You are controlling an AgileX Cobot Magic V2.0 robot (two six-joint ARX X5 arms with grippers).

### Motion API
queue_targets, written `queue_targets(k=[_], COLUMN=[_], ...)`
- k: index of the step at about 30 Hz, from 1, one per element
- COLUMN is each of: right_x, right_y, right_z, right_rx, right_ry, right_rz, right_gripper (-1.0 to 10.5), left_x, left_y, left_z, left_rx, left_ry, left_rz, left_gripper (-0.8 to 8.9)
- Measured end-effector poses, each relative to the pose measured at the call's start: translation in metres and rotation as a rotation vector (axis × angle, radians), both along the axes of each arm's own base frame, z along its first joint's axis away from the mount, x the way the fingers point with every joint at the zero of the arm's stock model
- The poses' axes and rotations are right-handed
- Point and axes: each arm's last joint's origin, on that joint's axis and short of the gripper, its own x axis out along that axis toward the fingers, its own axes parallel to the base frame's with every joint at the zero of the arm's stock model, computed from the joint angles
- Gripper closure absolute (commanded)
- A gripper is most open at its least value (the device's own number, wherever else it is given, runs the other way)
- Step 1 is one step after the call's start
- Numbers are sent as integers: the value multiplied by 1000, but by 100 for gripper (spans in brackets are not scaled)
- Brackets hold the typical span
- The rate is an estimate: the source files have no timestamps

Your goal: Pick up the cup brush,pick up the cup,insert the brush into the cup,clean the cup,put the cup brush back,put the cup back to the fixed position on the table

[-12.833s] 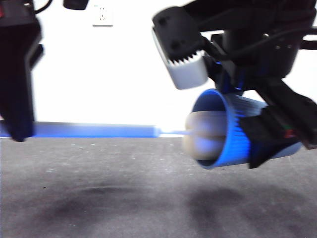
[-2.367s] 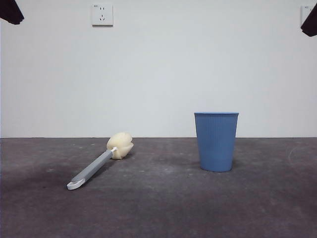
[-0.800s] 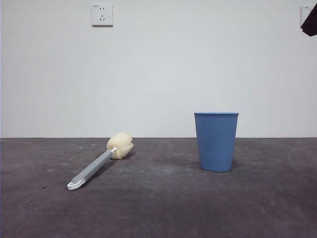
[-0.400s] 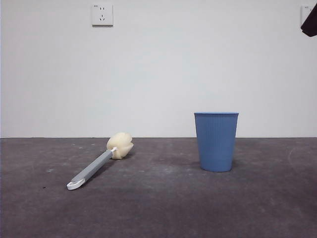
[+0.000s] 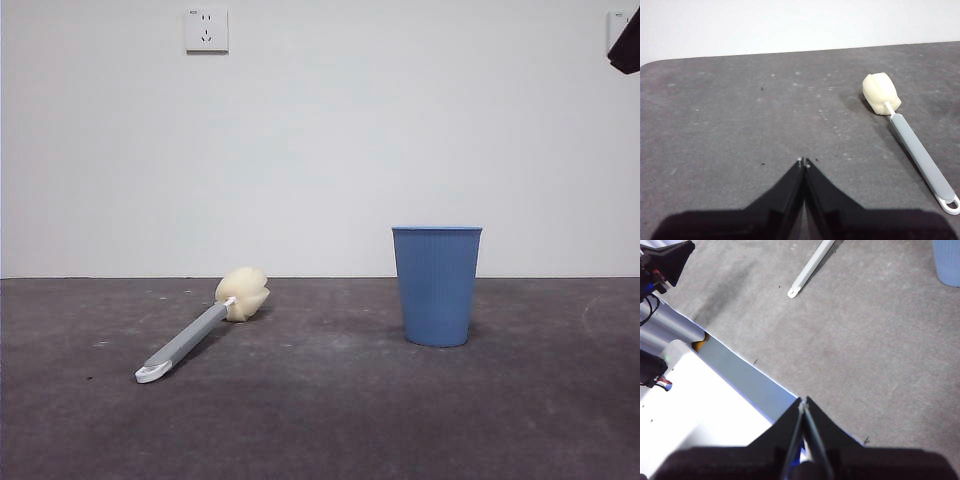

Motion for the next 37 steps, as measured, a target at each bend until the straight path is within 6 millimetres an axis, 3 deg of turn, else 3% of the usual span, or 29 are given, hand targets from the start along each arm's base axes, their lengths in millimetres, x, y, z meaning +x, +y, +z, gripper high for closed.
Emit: queue_targets(k=[12,16,21,26,31,37], right_x=[-2,4,12,4,-1,9], right_y=[-6,-19,-45,-66,-69,-69], right_z=[1,6,19,26,7,-42], right_rx=[-9,-23,-32,-64,-80,-40], right_ry=[-22,-144,-343,-561,-724,-744], right_rz=[-27,-117,-349,-541,-569,-590], right_gripper=[946,946,946,946,946,946], left_x=[0,0,0,0,0,0], left_y=[0,0,0,0,0,0], left_z=[0,0,0,0,0,0], left_rx=[0,0,0,0,0,0], left_ry=[0,0,0,0,0,0], left_rz=[0,0,0,0,0,0], left_gripper=[817,817,817,817,817,817])
